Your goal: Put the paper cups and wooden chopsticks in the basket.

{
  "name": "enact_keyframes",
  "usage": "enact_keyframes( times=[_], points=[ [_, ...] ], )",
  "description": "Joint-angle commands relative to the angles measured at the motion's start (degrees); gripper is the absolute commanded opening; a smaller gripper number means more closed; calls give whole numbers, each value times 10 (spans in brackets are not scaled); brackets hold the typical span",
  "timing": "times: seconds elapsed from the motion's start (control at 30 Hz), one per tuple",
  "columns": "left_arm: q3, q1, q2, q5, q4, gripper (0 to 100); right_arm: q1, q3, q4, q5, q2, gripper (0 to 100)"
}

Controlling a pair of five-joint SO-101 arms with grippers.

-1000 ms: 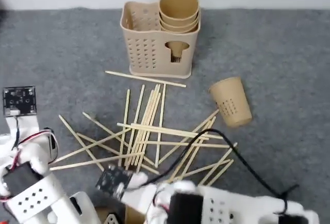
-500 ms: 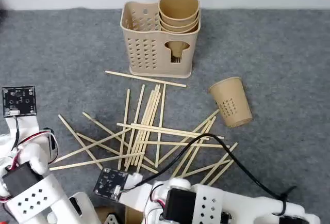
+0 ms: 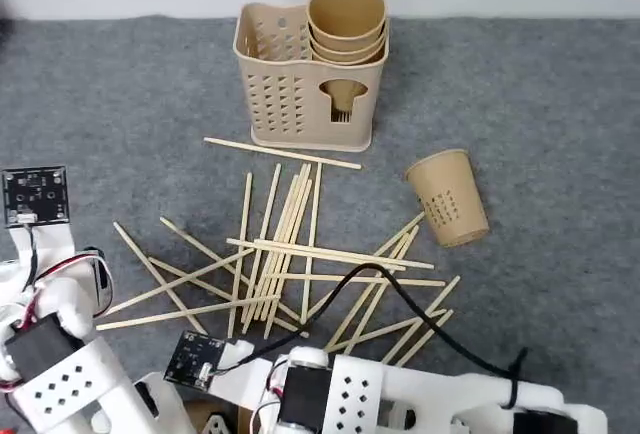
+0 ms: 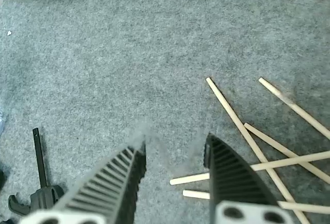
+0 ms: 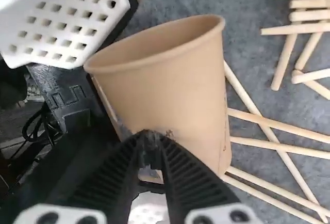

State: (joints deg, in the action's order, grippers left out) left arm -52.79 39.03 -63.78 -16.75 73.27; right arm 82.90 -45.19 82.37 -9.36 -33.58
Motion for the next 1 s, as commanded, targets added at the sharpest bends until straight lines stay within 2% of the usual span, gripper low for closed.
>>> enact_keyframes(
  times=[0.0,0.33,0.47,0.57,0.73,0.83,0.97],
  points=[
    [1,1,-7,5,3,176,-39,-2,-7,23,12,9],
    [1,1,-8,5,3,176,-357,13,-13,307,13,9],
    [1,1,-8,5,3,176,-431,48,-10,379,11,9],
    [0,1,-8,5,3,176,-415,136,27,372,14,9],
    [0,0,-5,5,3,176,-300,251,153,277,18,9],
    [0,0,-5,5,3,176,-218,259,184,189,18,9],
    [0,0,-6,5,3,176,-134,211,154,116,18,9]
  ],
)
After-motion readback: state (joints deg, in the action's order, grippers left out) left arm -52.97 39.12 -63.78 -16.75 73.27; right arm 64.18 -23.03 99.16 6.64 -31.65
